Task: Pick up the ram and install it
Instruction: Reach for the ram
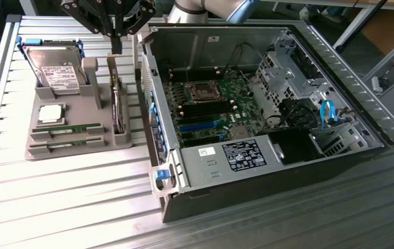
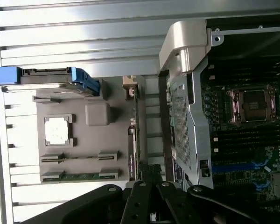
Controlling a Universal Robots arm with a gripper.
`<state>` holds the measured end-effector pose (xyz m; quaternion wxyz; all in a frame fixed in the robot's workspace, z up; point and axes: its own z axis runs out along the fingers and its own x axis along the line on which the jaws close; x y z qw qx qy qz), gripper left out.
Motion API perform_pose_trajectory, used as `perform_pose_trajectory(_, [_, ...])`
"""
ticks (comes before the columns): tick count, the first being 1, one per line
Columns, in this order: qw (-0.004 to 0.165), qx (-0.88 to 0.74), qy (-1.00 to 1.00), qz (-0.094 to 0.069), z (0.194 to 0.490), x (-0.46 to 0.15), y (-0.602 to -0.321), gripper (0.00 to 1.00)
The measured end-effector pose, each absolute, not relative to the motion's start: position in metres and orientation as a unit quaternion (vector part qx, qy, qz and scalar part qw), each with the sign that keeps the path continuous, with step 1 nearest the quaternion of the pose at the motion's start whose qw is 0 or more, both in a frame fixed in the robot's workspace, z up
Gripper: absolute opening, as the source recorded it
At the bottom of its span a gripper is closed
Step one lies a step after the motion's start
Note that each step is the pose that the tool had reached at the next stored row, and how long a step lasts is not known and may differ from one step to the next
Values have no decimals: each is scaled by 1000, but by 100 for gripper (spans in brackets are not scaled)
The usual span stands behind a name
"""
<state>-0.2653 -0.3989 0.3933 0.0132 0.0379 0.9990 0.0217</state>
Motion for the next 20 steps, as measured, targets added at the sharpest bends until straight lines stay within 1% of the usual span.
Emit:
perform_pose_trajectory(16, [13, 38, 999, 22, 393, -339, -399, 9])
perform_pose_trajectory(20, [13, 38, 999, 22, 393, -340, -401, 9])
